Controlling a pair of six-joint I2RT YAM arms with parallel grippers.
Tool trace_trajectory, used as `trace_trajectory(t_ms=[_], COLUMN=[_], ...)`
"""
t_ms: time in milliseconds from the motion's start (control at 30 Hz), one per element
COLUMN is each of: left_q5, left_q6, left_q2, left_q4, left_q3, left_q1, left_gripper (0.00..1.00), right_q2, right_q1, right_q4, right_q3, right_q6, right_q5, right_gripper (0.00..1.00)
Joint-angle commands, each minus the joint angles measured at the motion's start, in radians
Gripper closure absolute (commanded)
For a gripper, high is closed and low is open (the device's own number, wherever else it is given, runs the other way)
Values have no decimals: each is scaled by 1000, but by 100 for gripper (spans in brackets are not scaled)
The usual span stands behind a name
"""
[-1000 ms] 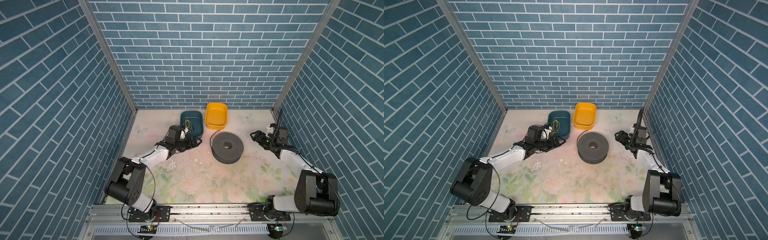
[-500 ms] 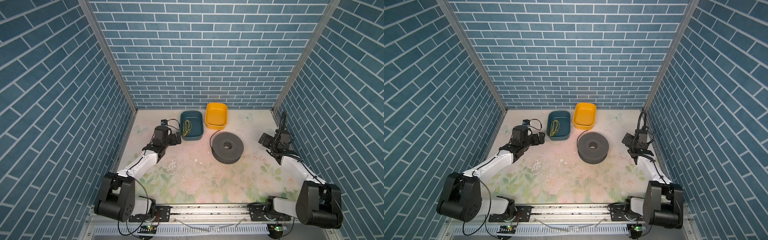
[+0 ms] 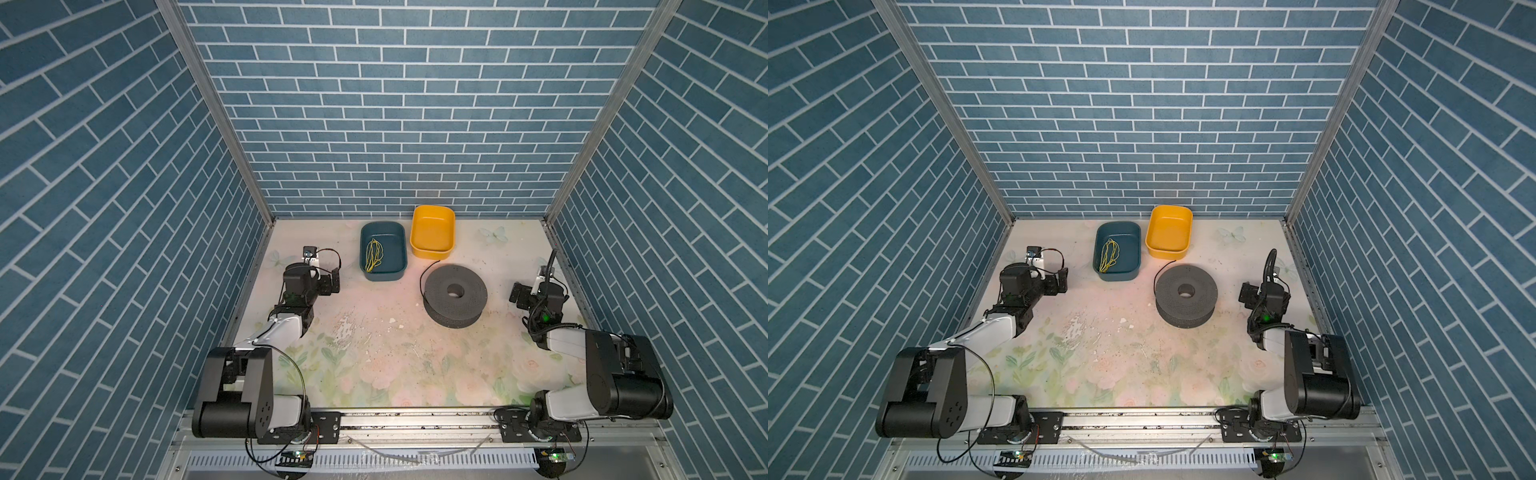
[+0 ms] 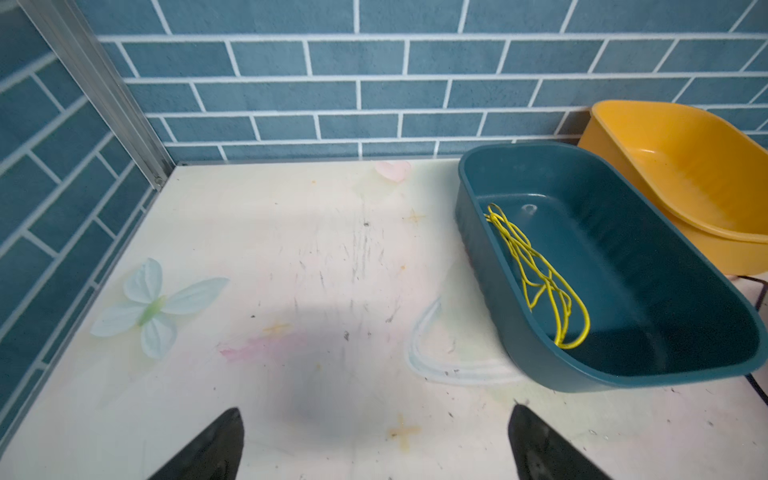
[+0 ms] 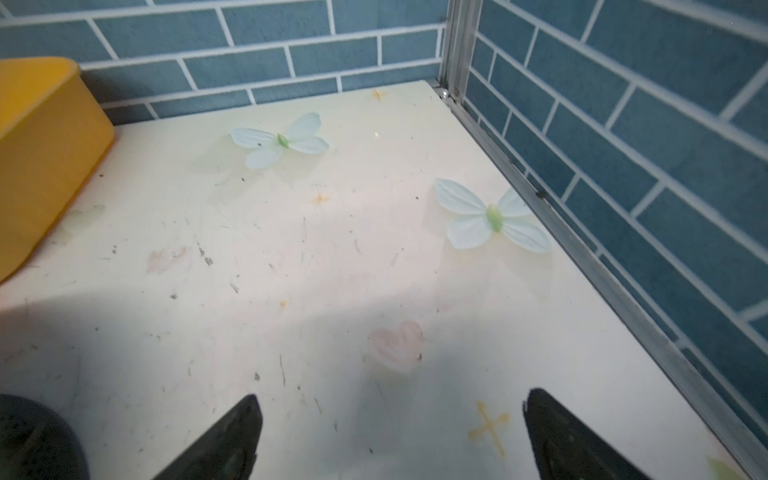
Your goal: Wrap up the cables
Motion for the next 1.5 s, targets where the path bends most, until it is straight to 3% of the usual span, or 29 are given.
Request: trace_trajectory(t_ms=[0,133,333,367,433,467,567,667,800,900,967,1133,1200,1267,1467], left_q5=[72,103,84,79,27,-18,-154,-288,-362,-297,-214,-132,-98,-53,-56], left_q6=[61,47,37,43,56,53,64,16,14,33,61,93,106,120,120], left_q2=[5,0,144,133,153,190,185,181,171,174,216,184,230,201,234], left_q4=[52,28,327,303,428,572,672,584,524,678,934,812,968,879,968], left_q3=[-20,-54,-146,-146,-208,-260,-317,-277,-254,-339,-453,-403,-464,-427,-454], left_q1=[39,76,75,73,47,32,-11,-12,-35,-36,-36,-31,-31,-31,-31], left_gripper=[0,0,0,0,0,0,0,4,0,0,0,0,0,0,0], right_q2=[65,65,65,67,68,68,67,68,67,70,70,71,69,70,70], right_q1=[4,4,4,4,3,1,2,2,1,2,0,-1,-1,-1,-1], right_q4=[218,193,166,181,176,167,182,184,150,105,117,105,110,109,109], right_q3=[-50,-41,-26,-33,-31,-27,-34,-35,-18,7,0,7,4,5,5], right_q6=[-61,-57,-55,-56,-50,-47,-50,-48,-56,-70,-76,-77,-79,-80,-79], right_q5=[-27,-23,-12,-13,-18,-16,-13,-16,-19,-65,-68,-92,-87,-86,-84], right_gripper=[1,1,1,1,1,1,1,1,1,1,1,1,1,1,1])
